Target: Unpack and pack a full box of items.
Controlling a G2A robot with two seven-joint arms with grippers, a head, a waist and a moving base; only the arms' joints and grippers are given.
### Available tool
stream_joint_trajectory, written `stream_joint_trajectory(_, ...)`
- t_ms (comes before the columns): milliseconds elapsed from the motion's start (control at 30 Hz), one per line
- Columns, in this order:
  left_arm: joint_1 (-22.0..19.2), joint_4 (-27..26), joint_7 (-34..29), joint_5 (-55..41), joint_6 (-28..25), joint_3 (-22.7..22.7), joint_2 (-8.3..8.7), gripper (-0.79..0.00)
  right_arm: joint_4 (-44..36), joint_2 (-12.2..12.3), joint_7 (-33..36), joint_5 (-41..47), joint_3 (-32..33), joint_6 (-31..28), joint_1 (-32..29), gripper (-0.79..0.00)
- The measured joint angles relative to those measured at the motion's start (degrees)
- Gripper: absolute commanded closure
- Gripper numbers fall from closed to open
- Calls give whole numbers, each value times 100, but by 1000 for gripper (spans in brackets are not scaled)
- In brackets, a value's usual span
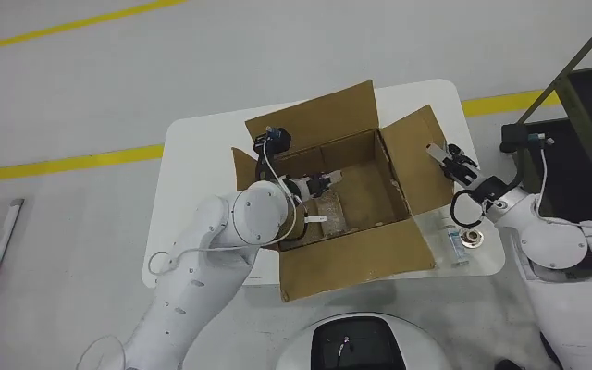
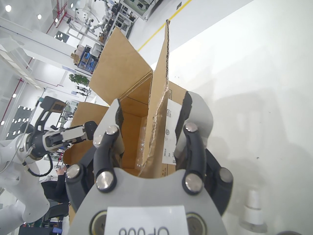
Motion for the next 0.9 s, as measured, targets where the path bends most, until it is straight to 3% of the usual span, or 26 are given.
stream_joint_trajectory(300, 656, -320, -120, 564, -154, -736, 214, -785, -101, 30, -161, 99, 102, 43, -261, 0)
stream_joint_trajectory(733, 967, -176, -220, 1594, -38, -1101, 331, -785, -315, 60, -320, 188, 160, 191, -696, 0)
stream_joint_trajectory(900, 1075, 16, -84, 1892, -244, -1165, 350, -785, -289, 68, -370, 208, 130, 213, -775, 0)
